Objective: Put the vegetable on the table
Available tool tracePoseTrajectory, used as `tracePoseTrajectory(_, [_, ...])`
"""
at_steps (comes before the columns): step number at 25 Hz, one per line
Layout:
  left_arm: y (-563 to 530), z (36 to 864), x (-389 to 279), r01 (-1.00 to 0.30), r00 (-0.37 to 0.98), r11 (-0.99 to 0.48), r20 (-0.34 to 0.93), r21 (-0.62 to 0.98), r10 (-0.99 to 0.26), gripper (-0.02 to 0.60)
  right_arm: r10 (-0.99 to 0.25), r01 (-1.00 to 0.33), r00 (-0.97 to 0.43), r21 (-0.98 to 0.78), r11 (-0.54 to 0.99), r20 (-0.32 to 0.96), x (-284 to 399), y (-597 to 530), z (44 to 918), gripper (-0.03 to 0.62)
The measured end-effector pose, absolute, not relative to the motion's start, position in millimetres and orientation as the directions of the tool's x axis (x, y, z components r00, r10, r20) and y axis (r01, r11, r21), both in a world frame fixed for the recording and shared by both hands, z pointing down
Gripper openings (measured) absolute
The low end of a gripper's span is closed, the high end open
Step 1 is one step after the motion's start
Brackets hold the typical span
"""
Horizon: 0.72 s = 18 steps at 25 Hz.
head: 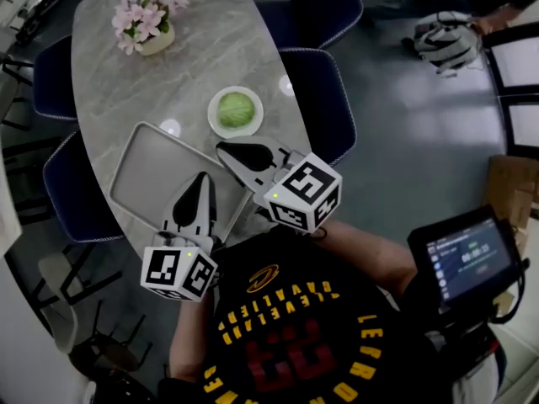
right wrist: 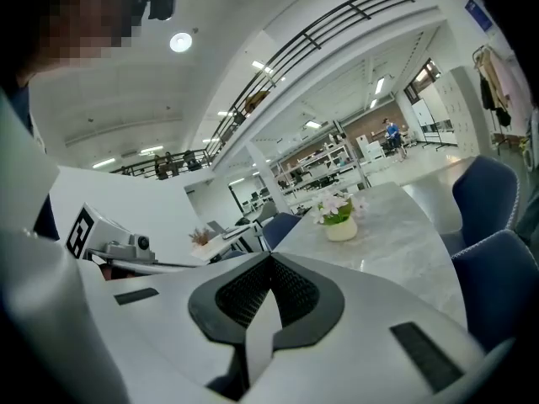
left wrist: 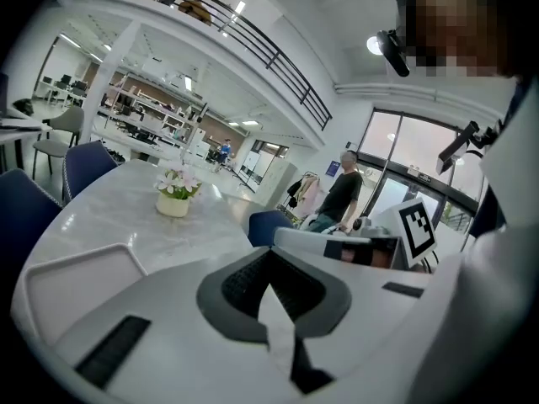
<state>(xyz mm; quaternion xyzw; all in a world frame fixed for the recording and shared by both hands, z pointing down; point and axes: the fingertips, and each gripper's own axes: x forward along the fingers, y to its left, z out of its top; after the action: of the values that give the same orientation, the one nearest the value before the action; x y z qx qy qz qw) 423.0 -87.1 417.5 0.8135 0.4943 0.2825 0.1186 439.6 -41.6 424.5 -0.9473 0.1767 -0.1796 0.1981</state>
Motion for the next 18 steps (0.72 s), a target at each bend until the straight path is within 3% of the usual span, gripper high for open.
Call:
tracePoseTrajectory(7, [-110, 405, 424, 0.732, 0.401, -0.505, 0.311, 0.457, 0.862, 0.0, -0.454, -0.363, 0.871, -0.377, -0.852, 0.186, 439, -72, 393, 0.003])
tracePoseTrajectory(18, [-155, 374, 415, 0.773, 0.451, -0.495, 0.205, 0.397, 0.869, 0.0, -0.479, -0.415, 0.862, -0.312, -0.855, 0.165, 420, -116, 370, 0.003])
